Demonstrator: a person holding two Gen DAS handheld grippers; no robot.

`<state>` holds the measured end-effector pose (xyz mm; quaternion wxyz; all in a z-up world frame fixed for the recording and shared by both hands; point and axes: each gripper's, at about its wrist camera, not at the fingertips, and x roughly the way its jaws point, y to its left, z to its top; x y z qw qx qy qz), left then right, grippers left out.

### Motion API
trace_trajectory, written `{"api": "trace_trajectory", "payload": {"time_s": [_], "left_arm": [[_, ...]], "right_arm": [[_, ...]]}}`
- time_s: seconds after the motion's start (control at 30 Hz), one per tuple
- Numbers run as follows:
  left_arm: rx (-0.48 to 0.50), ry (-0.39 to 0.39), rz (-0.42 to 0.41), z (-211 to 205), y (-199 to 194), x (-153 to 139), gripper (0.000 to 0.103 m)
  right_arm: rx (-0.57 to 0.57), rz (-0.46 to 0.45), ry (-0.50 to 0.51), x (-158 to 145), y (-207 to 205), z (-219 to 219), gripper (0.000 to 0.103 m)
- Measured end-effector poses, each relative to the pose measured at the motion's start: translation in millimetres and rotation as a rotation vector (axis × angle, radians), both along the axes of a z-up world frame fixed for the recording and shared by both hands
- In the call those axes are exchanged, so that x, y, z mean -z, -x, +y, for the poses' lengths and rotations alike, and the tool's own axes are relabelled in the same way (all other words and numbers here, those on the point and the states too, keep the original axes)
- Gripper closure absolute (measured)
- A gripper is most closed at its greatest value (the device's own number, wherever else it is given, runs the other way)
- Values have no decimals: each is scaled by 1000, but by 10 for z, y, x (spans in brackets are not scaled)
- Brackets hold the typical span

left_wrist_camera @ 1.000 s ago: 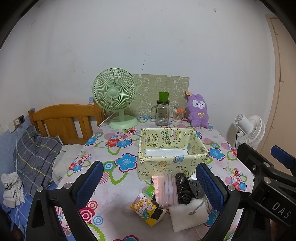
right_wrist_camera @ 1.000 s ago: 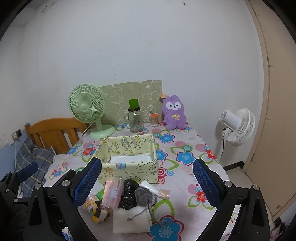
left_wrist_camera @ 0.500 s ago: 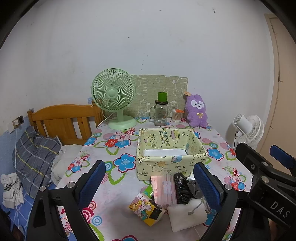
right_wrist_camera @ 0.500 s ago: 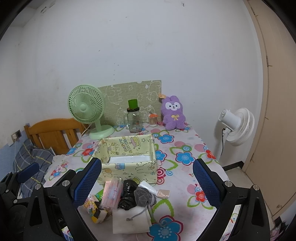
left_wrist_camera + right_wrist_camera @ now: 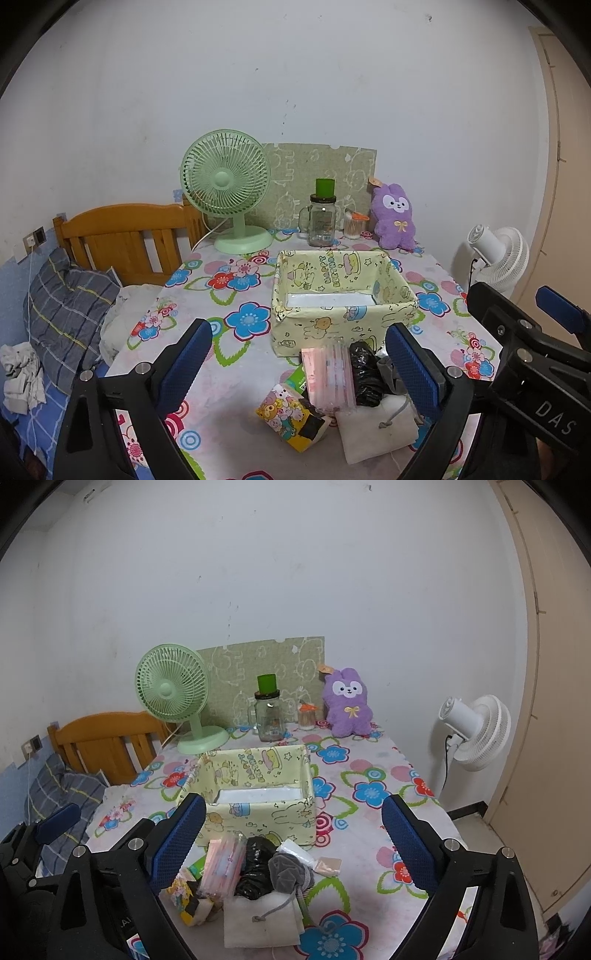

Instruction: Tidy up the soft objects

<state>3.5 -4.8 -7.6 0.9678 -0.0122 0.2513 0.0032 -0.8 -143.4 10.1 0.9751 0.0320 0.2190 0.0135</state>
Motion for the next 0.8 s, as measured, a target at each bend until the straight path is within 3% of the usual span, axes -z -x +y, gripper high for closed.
{"api": "trace_trajectory", "payload": {"time_s": [0.4,0.8], "left_arm": [[18,15,56,55,-144,222,11],[36,26,145,40,-365,562,16]], "right_arm": [[-32,22,-3,201,-143,76,6],[-51,112,-10,548,-410,137,10]]}}
